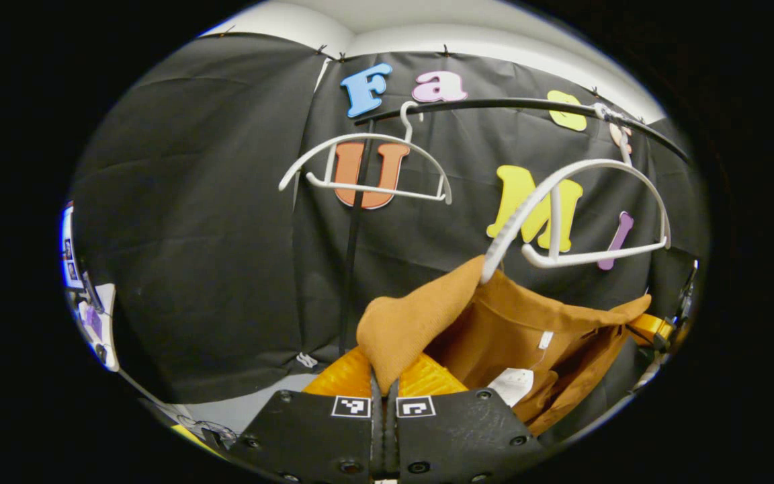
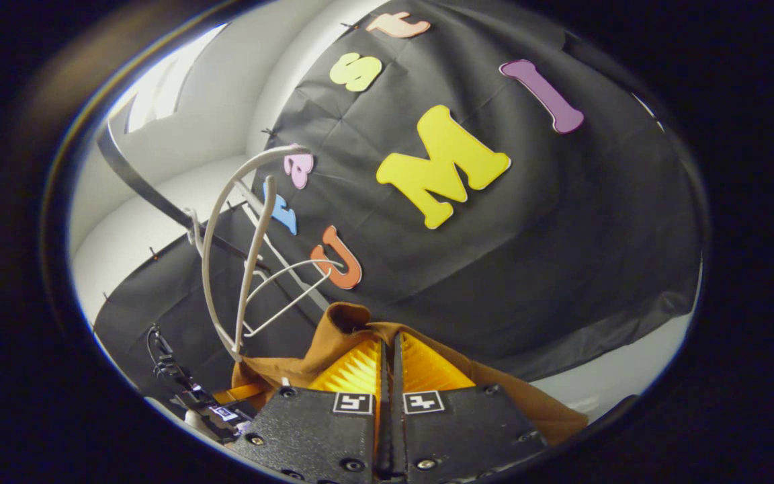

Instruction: Grasp the clothes on the hanger with both hands and then place them into the laundry hamper below.

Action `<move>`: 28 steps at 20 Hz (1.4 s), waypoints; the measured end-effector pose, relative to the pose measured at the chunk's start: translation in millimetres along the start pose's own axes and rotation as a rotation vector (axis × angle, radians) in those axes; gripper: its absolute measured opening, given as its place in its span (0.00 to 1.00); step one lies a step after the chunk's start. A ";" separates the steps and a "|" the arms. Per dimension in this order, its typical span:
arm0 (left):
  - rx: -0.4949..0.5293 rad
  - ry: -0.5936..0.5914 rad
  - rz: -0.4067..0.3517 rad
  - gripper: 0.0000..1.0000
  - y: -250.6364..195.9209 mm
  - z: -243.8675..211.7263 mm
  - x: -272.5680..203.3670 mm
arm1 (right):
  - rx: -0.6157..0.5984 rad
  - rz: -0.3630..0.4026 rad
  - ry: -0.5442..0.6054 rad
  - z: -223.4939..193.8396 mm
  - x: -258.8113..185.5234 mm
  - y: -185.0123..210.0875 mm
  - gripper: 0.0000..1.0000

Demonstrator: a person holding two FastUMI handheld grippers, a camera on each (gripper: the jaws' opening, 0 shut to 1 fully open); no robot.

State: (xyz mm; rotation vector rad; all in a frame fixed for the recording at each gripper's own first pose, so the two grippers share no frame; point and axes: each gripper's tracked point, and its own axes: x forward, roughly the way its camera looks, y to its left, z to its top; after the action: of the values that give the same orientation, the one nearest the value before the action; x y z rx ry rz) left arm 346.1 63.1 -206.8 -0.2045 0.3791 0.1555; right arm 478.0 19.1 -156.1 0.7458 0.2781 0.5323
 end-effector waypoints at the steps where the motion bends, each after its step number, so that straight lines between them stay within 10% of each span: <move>1: -0.010 0.026 -0.001 0.00 2.8 -9.2 -3.5 | -0.006 -0.003 0.009 -4.3 -1.9 2.6 0.04; 19: 0.162 -0.103 -0.312 0.04 -127.2 44.8 -85.2 | -0.224 0.259 0.111 -69.6 -32.1 201.3 0.03; 28: 0.068 0.188 -0.302 0.00 -128.8 -81.6 -64.0 | -0.198 0.048 0.354 -148.6 -42.7 120.6 0.04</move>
State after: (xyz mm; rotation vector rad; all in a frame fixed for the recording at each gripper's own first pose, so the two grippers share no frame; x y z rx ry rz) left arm 283.1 -87.2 -234.9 -0.2076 0.5347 -0.1755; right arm 336.5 153.8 -173.8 0.4640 0.5284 0.7267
